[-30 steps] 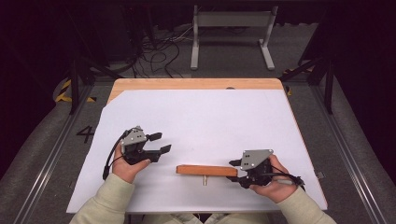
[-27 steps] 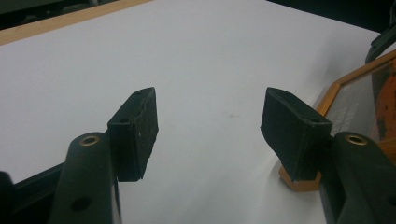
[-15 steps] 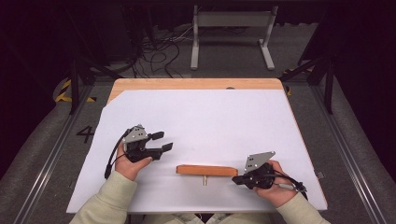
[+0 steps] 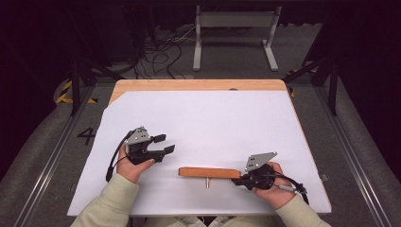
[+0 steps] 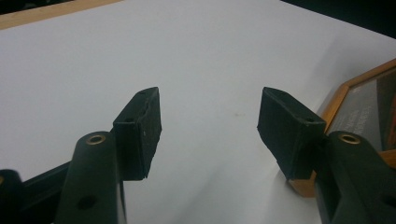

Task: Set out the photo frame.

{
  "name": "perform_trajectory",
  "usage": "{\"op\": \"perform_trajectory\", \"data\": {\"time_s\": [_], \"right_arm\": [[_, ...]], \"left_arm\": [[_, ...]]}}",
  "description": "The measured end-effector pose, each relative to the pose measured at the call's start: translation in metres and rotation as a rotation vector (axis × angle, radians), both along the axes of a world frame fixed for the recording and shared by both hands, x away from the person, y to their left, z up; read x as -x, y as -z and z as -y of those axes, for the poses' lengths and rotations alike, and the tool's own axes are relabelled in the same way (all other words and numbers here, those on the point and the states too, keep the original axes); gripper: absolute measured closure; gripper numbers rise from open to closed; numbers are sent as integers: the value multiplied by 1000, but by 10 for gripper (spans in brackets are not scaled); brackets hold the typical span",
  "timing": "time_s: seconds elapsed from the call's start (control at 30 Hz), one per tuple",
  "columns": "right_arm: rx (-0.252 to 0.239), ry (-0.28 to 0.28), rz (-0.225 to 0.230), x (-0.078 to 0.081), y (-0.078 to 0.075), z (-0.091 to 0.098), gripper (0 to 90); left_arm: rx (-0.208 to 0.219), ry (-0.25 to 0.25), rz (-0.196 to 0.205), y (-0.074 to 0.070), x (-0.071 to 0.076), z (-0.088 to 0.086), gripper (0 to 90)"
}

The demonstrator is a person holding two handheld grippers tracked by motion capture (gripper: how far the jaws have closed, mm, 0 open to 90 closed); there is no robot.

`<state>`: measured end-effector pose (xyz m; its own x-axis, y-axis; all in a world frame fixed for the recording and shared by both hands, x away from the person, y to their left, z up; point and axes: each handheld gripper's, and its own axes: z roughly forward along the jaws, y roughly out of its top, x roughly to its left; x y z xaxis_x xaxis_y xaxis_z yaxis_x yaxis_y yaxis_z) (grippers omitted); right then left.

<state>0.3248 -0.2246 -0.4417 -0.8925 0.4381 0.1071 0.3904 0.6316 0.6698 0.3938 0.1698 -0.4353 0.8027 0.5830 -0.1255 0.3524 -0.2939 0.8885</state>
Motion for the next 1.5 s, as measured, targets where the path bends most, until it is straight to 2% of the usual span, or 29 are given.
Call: {"op": "perform_trajectory", "data": {"time_s": [0.27,0.4,0.57,0.73,0.83,1.23,1.33,1.5], "right_arm": [[-3,44,14,-9,-1,-2,900],[-20,83,23,-23,-4,-5,900],[-20,107,32,-35,-4,-9,900],[-26,134,32,-50,-3,-15,900],[-30,141,33,-54,-3,-17,900],[-41,181,36,-79,0,-31,900],[-66,192,31,-85,2,-34,900],[-71,200,34,-95,1,-40,900]], "left_arm": [[-13,3,4,0,1,-1,398],[-18,1,0,0,2,-1,396],[-18,-7,-4,0,4,-4,395],[-18,-12,9,1,4,-6,393],[-12,-16,-2,1,5,-6,392],[-16,-22,-2,2,6,-8,390],[-16,-21,-2,2,5,-8,390],[-17,-19,-4,2,5,-8,390]]}}
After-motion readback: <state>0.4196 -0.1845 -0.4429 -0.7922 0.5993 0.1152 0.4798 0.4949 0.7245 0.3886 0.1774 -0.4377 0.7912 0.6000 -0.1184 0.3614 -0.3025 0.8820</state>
